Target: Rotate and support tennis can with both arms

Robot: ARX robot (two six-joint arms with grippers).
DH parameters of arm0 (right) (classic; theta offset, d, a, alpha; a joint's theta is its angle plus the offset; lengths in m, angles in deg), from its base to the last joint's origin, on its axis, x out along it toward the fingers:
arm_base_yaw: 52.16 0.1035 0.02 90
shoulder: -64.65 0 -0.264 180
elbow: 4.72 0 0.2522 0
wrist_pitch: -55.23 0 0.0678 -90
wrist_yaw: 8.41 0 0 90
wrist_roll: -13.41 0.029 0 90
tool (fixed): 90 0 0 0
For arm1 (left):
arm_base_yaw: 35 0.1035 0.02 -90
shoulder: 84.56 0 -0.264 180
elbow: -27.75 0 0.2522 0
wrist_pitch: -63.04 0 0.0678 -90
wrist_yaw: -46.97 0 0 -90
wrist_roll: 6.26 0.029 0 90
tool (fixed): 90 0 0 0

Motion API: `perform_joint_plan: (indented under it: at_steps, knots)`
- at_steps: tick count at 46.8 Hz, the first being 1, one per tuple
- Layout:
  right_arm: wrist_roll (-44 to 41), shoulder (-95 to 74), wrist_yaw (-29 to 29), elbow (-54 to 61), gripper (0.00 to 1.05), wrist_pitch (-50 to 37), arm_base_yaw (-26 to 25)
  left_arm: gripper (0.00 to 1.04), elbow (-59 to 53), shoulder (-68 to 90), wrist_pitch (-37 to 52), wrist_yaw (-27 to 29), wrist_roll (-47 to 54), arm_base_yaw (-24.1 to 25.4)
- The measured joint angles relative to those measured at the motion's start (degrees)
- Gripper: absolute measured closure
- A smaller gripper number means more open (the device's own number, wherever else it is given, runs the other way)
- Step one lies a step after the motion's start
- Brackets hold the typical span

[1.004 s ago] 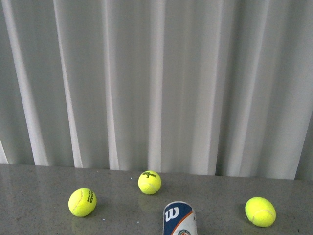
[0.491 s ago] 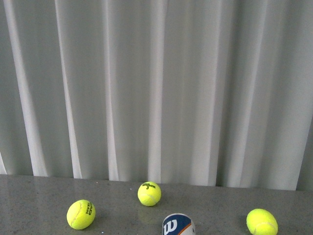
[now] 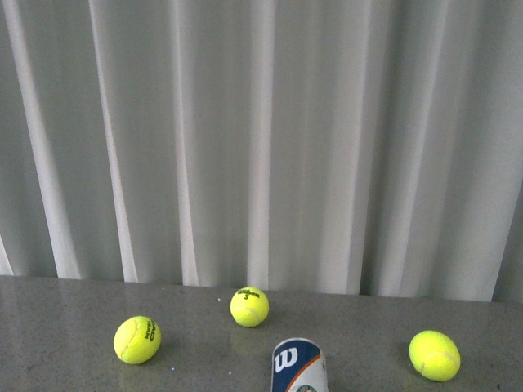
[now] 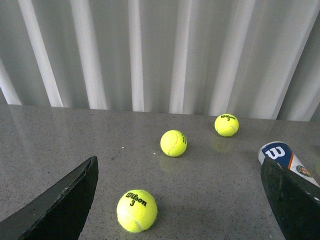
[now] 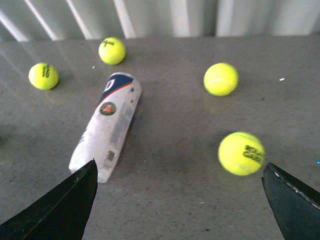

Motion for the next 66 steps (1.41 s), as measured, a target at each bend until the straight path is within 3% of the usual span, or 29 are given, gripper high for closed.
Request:
perform_joint_plan:
  at_steps: [9,18,26,66]
  knots:
    - [5.9,-31.9,-4.1,-14.1,0.07,-4.5,7.0,0.07,0.0,0.0,0.0,0.1,0.0,0.0]
    - [8.9,-49.3,-2.2,-25.0,0.07,-3.8,11.1,0.07,0.0,0.0,0.0,0.0,0.0,0.0]
    - [10.9,-57.9,-0.4,-32.4,0.07,-2.8,12.2,0.07,0.0,0.0,0.0,0.0,0.0,0.0]
    - [14.4,-85.6,-4.3,-53.6,0.07,2.1,12.9,0.07,0.0,0.0,0.0,0.0,0.0,0.0]
